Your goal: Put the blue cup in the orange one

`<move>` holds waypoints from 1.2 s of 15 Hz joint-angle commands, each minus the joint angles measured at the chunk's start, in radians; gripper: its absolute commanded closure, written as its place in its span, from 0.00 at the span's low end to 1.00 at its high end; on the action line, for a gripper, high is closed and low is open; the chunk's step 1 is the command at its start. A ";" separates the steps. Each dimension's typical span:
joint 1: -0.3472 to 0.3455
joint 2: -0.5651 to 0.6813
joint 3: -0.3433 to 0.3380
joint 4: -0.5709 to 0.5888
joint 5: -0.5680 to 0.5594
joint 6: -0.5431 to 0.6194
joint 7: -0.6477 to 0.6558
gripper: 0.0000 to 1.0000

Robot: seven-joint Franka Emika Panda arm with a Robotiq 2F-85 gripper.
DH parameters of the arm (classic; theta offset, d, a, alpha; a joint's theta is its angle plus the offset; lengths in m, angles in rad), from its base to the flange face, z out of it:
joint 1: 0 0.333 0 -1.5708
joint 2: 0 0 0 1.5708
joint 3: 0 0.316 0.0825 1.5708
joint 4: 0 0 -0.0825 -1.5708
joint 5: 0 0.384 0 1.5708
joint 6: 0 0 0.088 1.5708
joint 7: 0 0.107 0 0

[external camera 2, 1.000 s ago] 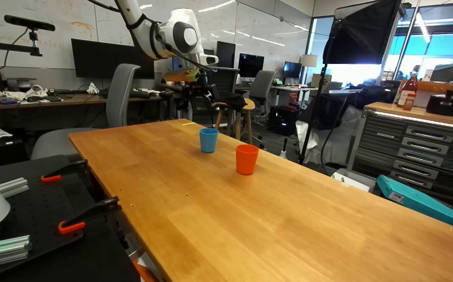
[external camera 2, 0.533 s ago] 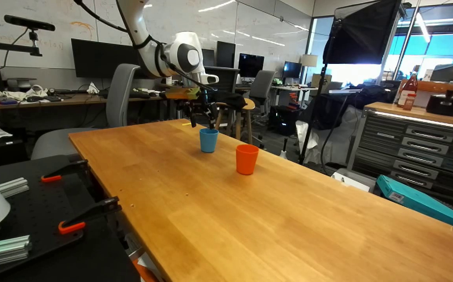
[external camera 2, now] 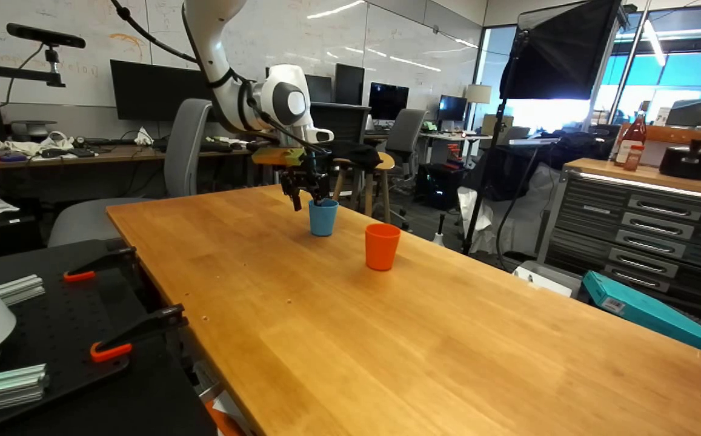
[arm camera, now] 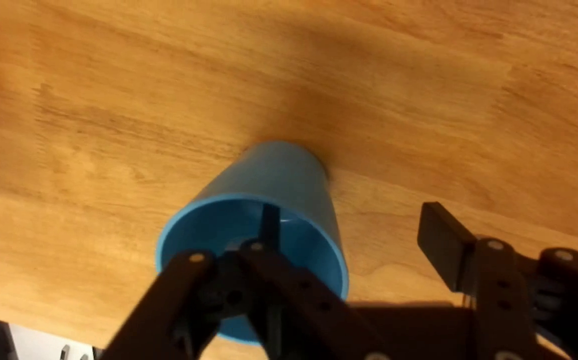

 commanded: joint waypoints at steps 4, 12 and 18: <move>0.026 0.031 -0.032 0.042 0.011 0.011 0.003 0.82; 0.016 -0.017 -0.041 0.091 0.033 -0.035 0.000 0.95; -0.008 -0.131 -0.084 0.147 0.035 -0.135 0.030 0.94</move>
